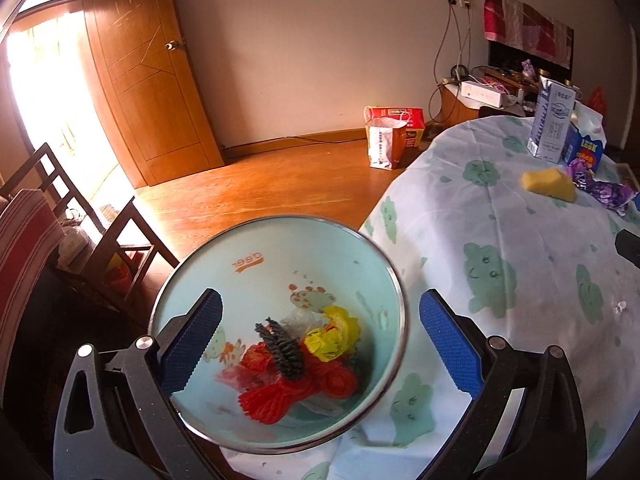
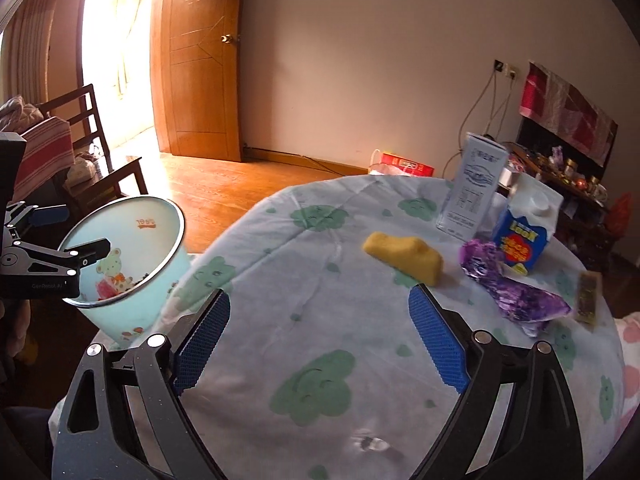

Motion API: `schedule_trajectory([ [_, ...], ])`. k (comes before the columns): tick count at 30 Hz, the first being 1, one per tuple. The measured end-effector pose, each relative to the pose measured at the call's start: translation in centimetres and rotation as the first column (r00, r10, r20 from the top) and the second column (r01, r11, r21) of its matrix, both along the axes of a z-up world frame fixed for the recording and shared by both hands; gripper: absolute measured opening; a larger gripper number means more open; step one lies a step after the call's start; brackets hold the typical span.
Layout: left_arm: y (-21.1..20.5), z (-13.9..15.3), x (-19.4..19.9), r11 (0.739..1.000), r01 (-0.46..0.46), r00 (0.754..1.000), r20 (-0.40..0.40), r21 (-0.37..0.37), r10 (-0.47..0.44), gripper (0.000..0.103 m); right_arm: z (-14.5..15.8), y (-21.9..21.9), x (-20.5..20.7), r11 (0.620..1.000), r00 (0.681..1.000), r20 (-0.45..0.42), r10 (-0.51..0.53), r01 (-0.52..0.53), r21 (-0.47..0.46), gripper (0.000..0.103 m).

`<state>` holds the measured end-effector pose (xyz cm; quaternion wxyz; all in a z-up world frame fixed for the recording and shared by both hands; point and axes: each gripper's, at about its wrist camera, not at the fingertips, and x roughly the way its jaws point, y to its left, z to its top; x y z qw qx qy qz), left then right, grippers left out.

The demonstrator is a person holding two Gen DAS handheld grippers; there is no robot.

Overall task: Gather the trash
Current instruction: 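Grasp the yellow sponge with the left gripper while the right grasps the purple wrapper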

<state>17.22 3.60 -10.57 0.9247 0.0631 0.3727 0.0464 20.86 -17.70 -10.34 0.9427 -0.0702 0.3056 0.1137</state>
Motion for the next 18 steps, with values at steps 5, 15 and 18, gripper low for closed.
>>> schedule_trajectory([
  [5, -6.6, 0.6, 2.9, 0.993, 0.115, 0.993, 0.002, 0.000, -0.115, 0.097, -0.2, -8.2, 0.3, 0.976, 0.977, -0.025, -0.212, 0.213, 0.035, 0.090],
  [15, -17.2, 0.5, 10.8, 0.972, 0.234, 0.972, -0.015, 0.008, -0.234, 0.093, -1.5, -19.6, 0.9, 0.919, 0.923, -0.084, -0.376, 0.383, 0.097, 0.090],
  [18, -18.8, -0.2, 13.0, 0.965, 0.263, 0.963, -0.052, -0.009, -0.263, 0.084, -1.6, -20.9, 1.4, 0.915, 0.919, -0.098, -0.381, 0.391, 0.102, 0.090],
])
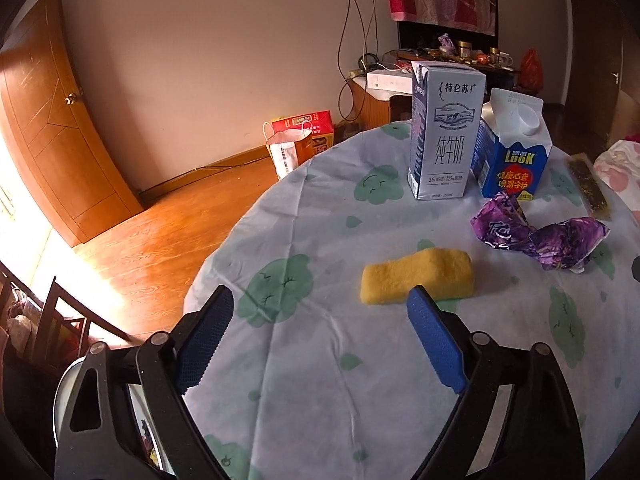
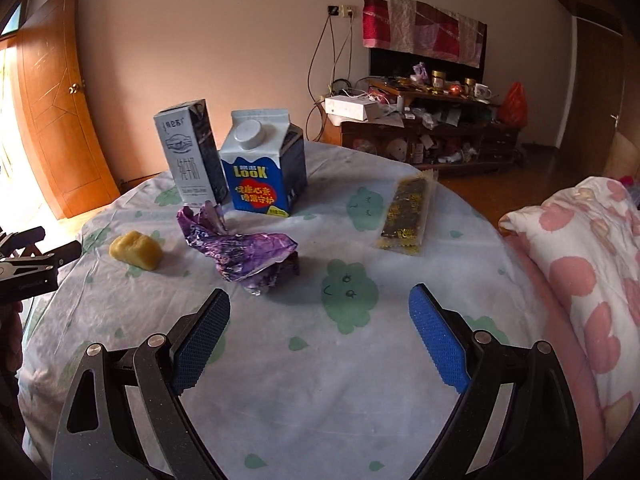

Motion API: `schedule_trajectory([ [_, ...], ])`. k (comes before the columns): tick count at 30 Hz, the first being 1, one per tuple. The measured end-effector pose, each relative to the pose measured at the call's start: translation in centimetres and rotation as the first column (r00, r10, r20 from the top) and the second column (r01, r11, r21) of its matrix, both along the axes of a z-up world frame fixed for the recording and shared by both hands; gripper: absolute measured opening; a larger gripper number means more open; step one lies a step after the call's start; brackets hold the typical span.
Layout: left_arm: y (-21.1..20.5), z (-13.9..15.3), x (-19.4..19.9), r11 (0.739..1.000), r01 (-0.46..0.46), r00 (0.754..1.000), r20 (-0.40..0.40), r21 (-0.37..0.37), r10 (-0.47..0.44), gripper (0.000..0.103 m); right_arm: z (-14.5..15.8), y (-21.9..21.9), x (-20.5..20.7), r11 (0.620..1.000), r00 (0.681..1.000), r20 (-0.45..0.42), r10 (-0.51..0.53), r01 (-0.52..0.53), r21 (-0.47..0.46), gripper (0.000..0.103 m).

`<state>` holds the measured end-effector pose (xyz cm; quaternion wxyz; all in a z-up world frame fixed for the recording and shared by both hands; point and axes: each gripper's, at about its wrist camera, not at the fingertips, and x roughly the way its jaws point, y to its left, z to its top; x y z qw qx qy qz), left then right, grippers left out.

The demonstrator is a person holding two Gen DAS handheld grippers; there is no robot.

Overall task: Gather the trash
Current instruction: 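Grasp the yellow sponge with the left gripper while the right grasps the purple wrapper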

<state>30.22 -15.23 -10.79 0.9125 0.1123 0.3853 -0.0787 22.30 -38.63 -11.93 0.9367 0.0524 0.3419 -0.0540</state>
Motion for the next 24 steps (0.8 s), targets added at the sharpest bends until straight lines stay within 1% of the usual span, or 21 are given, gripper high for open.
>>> schedule_trajectory([
  [1, -0.4, -0.3, 0.5, 1.000, 0.006, 1.000, -0.014, -0.005, -0.006, 0.084, 0.0, -0.2, 0.3, 1.000, 1.000, 0.000, 0.001, -0.001, 0.001, 0.089],
  [3, -1.1, -0.7, 1.2, 0.999, 0.022, 0.999, -0.040, -0.025, -0.023, 0.080, 0.3, -0.6, 0.9, 1.000, 1.000, 0.006, 0.005, -0.005, 0.007, 0.089],
  [5, -2.0, -1.3, 1.7, 0.999, 0.037, 0.998, -0.054, -0.026, -0.039, 0.079, 0.6, -0.6, 1.6, 1.000, 1.000, 0.019, 0.010, -0.011, 0.009, 0.089],
  [7, -2.7, -1.8, 2.1, 0.997, 0.058, 0.995, -0.075, -0.044, -0.061, 0.078, 1.0, -0.6, 2.8, 0.999, 0.999, 0.023, 0.026, -0.026, 0.025, 0.089],
  [9, -3.2, -2.3, 2.4, 0.997, 0.066, 0.994, -0.083, -0.042, -0.070, 0.077, 1.1, -0.1, 4.3, 0.997, 0.998, 0.014, 0.061, -0.061, 0.036, 0.089],
  [11, -3.2, -2.5, 2.7, 0.995, 0.072, 0.993, -0.093, -0.066, -0.078, 0.074, 0.8, 0.6, 5.6, 0.996, 0.996, -0.015, 0.093, -0.093, 0.020, 0.089],
  [13, -3.1, -2.6, 2.7, 0.991, 0.094, 0.989, -0.104, -0.092, -0.104, 0.065, -0.1, 1.3, 7.0, 0.991, 0.988, -0.078, 0.130, -0.129, 0.023, 0.089],
  [14, -3.2, -2.6, 2.7, 0.988, 0.115, 0.986, -0.110, -0.104, -0.126, 0.056, -0.7, 1.8, 7.7, 0.989, 0.983, -0.102, 0.150, -0.148, 0.030, 0.089],
  [16, -3.4, -2.8, 2.4, 0.981, 0.145, 0.980, -0.115, -0.126, -0.160, 0.044, -1.4, 2.6, 8.6, 0.985, 0.974, -0.148, 0.172, -0.169, 0.029, 0.087],
  [17, -3.5, -2.9, 2.3, 0.980, 0.156, 0.979, -0.111, -0.123, -0.170, 0.040, -2.0, 2.9, 9.1, 0.982, 0.966, -0.177, 0.188, -0.184, 0.042, 0.077],
  [18, -3.6, -2.9, 2.1, 0.979, 0.166, 0.979, -0.103, -0.116, -0.178, 0.036, -2.6, 3.0, 9.4, 0.976, 0.955, -0.204, 0.213, -0.201, 0.082, 0.066],
  [19, -3.7, -2.9, 1.9, 0.977, 0.178, 0.977, -0.099, -0.118, -0.190, 0.032, -2.7, 3.1, 9.3, 0.976, 0.957, -0.199, 0.212, -0.199, 0.086, 0.056],
  [20, -3.7, -2.9, 1.7, 0.974, 0.191, 0.975, -0.094, -0.120, -0.202, 0.023, -2.5, 3.2, 9.2, 0.976, 0.957, -0.196, 0.215, -0.203, 0.082, 0.055],
  [21, -3.8, -2.8, 1.5, 0.972, 0.202, 0.973, -0.090, -0.124, -0.213, 0.017, -2.2, 3.4, 9.0, 0.971, 0.954, -0.191, 0.230, -0.214, 0.102, 0.052],
  [22, -3.8, -2.7, 1.3, 0.971, 0.206, 0.972, -0.089, -0.119, -0.217, 0.015, -2.0, 3.4, 8.8, 0.970, 0.955, -0.185, 0.233, -0.216, 0.111, 0.048],
  [23, -3.7, -2.6, 1.2, 0.972, 0.206, 0.972, -0.087, -0.115, -0.216, 0.011, -1.7, 3.6, 8.6, 0.970, 0.955, -0.180, 0.234, -0.216, 0.112, 0.038],
  [24, -3.5, -2.3, 0.7, 0.973, 0.201, 0.974, -0.085, -0.116, -0.212, 0.009, -1.1, 3.8, 8.1, 0.970, 0.957, -0.169, 0.234, -0.218, 0.110, 0.028],
])
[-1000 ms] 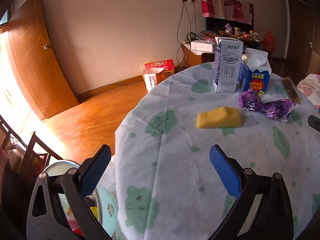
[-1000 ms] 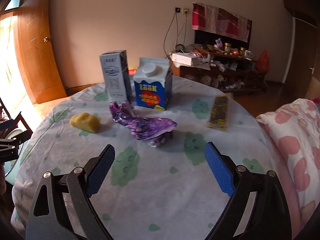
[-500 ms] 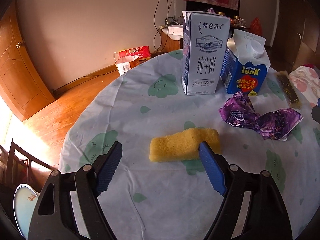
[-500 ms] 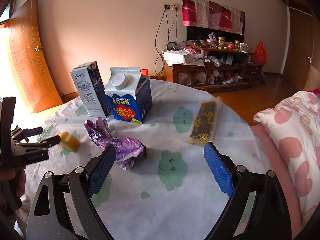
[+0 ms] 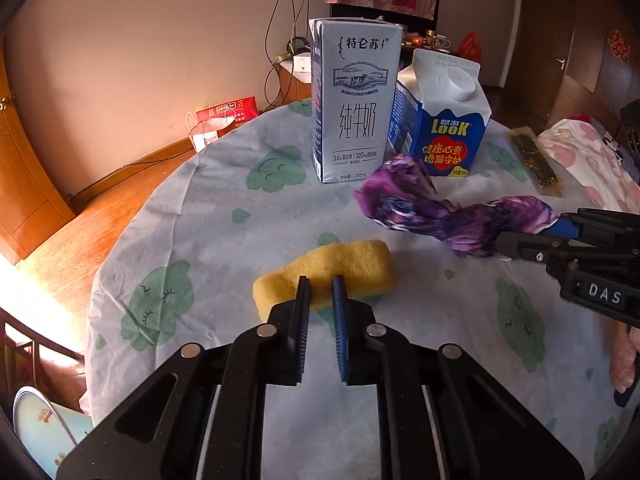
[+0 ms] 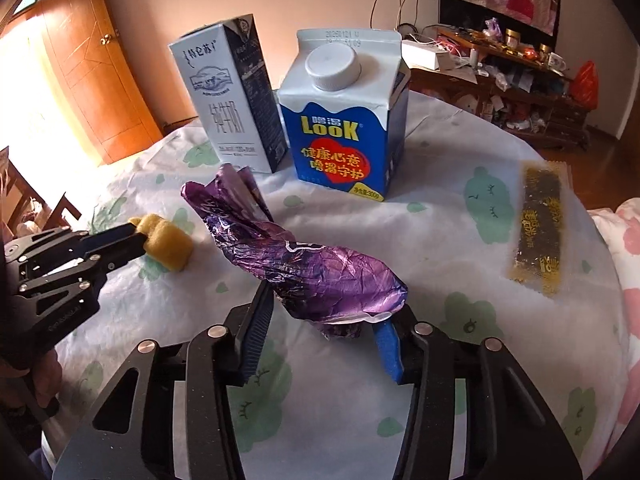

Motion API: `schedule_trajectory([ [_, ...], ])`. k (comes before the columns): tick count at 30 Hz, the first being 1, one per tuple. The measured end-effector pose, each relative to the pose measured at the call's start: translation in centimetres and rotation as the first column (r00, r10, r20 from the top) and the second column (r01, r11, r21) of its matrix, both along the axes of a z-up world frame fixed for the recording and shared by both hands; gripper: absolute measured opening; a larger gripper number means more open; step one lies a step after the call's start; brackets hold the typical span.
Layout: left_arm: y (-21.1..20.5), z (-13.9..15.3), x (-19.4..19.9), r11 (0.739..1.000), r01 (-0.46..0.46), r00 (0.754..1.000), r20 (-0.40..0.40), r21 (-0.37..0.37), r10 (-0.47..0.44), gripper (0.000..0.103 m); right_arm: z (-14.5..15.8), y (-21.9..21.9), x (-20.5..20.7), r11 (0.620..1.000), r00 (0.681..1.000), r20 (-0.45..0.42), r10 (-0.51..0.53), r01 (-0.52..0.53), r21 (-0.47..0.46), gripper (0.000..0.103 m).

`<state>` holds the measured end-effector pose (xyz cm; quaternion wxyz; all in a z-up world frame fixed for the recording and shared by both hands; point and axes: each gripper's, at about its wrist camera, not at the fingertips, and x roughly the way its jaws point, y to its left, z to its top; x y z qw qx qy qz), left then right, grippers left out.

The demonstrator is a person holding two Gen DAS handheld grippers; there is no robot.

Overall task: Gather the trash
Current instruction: 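Grasp the yellow sponge with the left gripper while the right grasps the purple wrapper, then carry the yellow sponge and purple wrapper over the bin with both grippers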

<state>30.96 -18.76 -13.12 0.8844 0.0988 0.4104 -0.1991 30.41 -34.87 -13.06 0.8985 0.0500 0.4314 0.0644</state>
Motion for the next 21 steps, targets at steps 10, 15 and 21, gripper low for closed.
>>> schedule_trajectory([
  [10, 5.3, 2.8, -3.3, 0.996, -0.087, 0.995, 0.036, -0.031, 0.088, 0.006, 2.1, 2.5, -2.7, 1.000, 0.997, 0.083, -0.001, 0.000, 0.006, 0.012],
  [15, 8.2, 4.2, -5.7, 0.988, -0.145, 0.987, 0.067, -0.042, 0.148, 0.006, 3.3, 3.2, -5.0, 0.999, 0.989, 0.146, 0.018, -0.023, 0.029, 0.010],
  [21, 11.3, 5.0, -9.0, 0.979, -0.199, 0.974, 0.099, -0.042, 0.202, 0.006, 4.0, 4.7, -7.6, 0.996, 0.980, 0.194, 0.049, -0.062, 0.060, 0.010],
])
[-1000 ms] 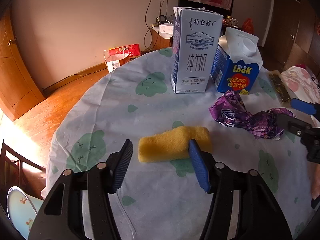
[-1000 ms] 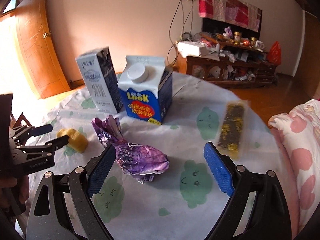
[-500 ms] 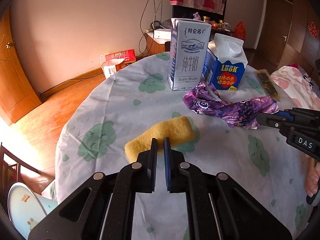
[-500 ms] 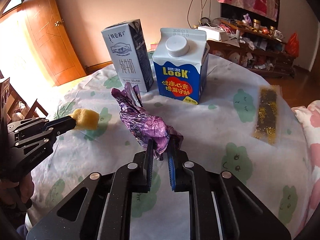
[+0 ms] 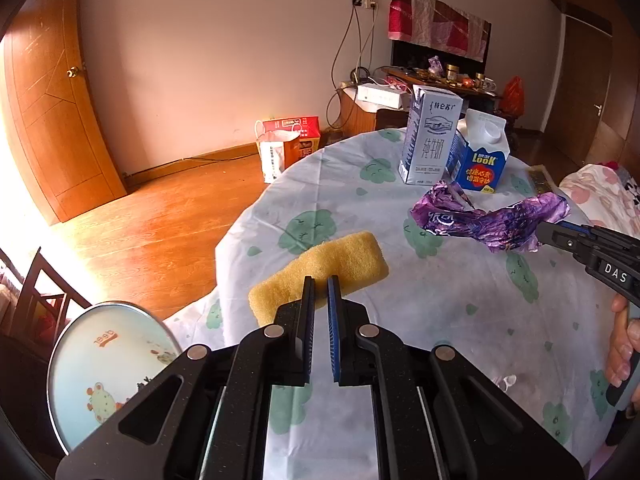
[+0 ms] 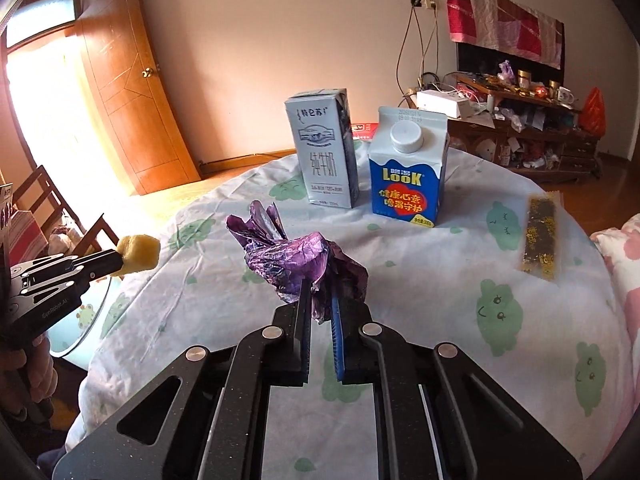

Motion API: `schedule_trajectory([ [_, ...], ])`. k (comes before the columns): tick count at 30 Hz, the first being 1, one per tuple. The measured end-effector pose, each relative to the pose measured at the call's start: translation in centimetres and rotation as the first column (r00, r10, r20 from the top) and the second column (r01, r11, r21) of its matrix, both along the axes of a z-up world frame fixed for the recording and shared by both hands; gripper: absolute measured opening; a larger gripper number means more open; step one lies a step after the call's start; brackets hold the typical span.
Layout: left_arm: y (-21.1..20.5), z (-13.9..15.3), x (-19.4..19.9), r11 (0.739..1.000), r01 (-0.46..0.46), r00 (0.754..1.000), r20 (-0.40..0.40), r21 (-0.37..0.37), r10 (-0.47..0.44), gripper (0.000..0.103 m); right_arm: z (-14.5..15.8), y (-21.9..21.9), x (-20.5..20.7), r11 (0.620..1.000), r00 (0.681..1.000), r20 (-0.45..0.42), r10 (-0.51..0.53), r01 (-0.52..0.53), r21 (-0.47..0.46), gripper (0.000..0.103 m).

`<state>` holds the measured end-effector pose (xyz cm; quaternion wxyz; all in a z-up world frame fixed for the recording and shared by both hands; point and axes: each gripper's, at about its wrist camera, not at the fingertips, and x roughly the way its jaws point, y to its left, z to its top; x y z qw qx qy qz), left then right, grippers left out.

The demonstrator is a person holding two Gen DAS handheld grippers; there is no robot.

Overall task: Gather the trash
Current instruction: 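Carry the yellow sponge and purple wrapper over the bin with both grippers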

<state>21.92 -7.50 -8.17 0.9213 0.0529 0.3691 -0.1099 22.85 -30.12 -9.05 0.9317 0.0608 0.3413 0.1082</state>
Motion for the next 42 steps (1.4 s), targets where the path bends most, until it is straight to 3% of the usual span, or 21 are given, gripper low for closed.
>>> schedule_trajectory([
  [9, 4.7, 0.7, -4.2, 0.996, -0.084, 0.995, 0.050, 0.008, 0.083, 0.006, 0.9, 4.3, -1.7, 0.998, 0.997, 0.055, 0.059, -0.059, 0.005, 0.010],
  [27, 15.0, 0.2, -8.6, 0.962, -0.271, 0.961, 0.065, 0.025, 0.269, 0.006, 1.9, 14.3, -2.9, 0.976, 0.969, 0.117, 0.217, -0.218, -0.006, 0.010],
  [42, 19.0, 0.0, -10.1, 0.939, -0.337, 0.940, 0.074, 0.066, 0.332, 0.006, 2.2, 19.8, -2.7, 0.950, 0.940, 0.134, 0.313, -0.311, -0.033, 0.009],
])
